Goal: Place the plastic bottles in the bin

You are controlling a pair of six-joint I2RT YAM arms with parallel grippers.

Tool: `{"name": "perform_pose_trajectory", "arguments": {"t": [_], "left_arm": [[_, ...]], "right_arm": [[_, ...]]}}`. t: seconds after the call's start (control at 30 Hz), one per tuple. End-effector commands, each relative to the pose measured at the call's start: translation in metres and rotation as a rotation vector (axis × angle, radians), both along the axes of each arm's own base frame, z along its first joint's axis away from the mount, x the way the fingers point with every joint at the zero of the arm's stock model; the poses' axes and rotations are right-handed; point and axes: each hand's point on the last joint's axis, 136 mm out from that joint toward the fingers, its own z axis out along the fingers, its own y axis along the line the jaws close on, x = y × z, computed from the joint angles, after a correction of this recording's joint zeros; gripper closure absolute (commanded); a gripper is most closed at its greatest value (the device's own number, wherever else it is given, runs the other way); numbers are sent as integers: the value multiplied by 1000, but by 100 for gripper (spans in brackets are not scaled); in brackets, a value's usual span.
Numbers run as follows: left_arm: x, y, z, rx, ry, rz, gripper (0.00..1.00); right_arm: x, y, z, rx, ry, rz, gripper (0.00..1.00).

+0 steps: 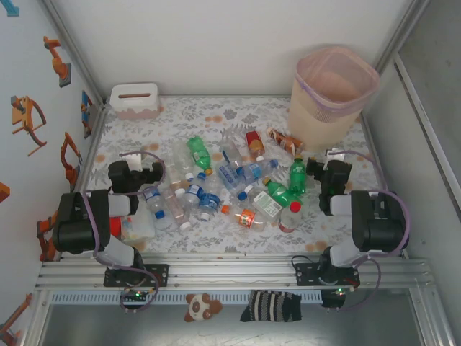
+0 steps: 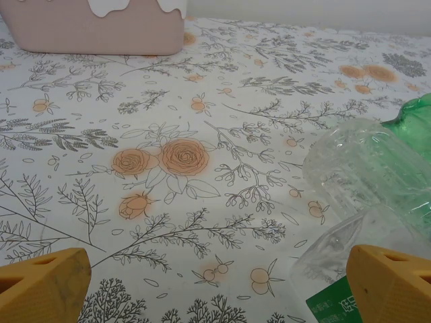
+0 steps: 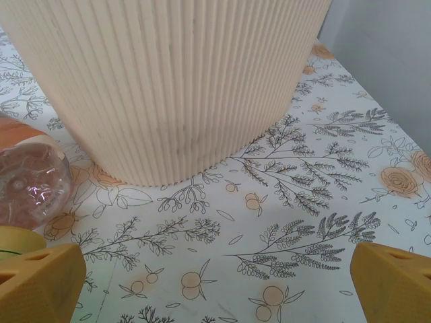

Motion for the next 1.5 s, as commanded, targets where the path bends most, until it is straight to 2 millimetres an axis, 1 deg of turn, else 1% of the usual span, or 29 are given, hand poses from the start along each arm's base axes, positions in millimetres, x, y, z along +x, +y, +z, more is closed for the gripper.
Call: {"name": "perform_pose_trajectory", "arguments": {"t": [0.0, 1.0, 1.07, 1.17, 1.4, 1.47], "left_arm": [[1, -1, 7, 10, -33, -17, 3], [1, -1, 7, 9, -32, -17, 3], [2, 2, 6, 12, -29, 0, 3], [5, 12, 5, 19, -17, 63, 3], [6, 12, 5, 20, -16, 66, 3], [5, 12, 5, 23, -16, 68, 3]], "right_arm": [[2, -4, 6, 3, -32, -25, 1], [2, -3, 7, 3, -34, -25, 1], [2, -4, 6, 3, -33, -25, 1], [2, -3, 7, 4, -34, -25, 1], [2, -4, 7, 3, -34, -25, 1], [3, -5, 10, 0, -31, -34, 1]]}}
